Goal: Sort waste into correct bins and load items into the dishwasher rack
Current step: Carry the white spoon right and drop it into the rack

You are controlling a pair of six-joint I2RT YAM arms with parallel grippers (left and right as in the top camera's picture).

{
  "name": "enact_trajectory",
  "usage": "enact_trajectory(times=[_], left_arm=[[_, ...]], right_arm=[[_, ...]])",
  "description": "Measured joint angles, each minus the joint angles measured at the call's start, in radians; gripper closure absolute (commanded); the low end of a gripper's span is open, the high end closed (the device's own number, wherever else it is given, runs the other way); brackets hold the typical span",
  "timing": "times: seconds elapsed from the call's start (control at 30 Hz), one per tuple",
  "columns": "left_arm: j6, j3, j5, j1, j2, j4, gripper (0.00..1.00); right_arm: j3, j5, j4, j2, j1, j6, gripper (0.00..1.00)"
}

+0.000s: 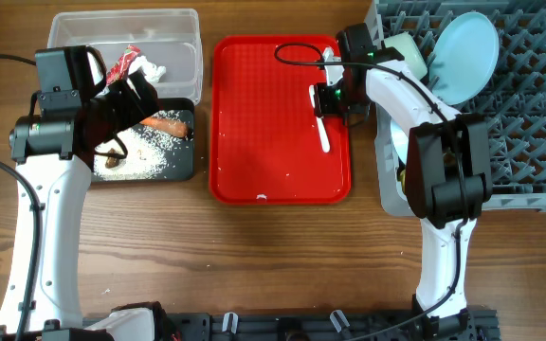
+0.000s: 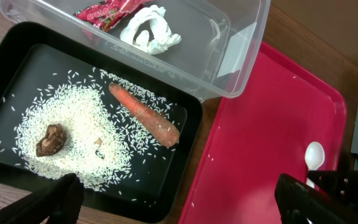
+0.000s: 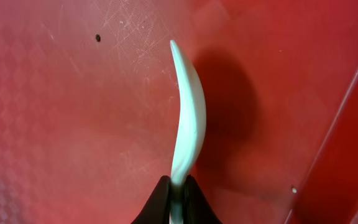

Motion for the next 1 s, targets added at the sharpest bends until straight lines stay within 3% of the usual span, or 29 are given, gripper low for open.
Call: enact_trajectory(times=[0.3, 0.53, 0.8, 1.0], left_arm=[[0.000, 0.000, 0.000, 0.000, 0.000, 0.000, 0.00], [0.000, 0.000, 0.000, 0.000, 0.000, 0.000, 0.00], [0.000, 0.000, 0.000, 0.000, 0.000, 0.000, 0.00], [0.000, 0.000, 0.000, 0.000, 0.000, 0.000, 0.00]], right_arm=[[-0.019, 0.024, -0.019, -0.075, -0.001, 0.000, 0.96], [-0.019, 0.069, -0.109, -0.385, -0.014, -0.040, 0.96], [-0.019, 0.267, -0.373, -0.704, -0.221, -0.155, 0.96], [-0.087, 0.398, -0.437, -0.733, -0.293, -0.187, 0.96]])
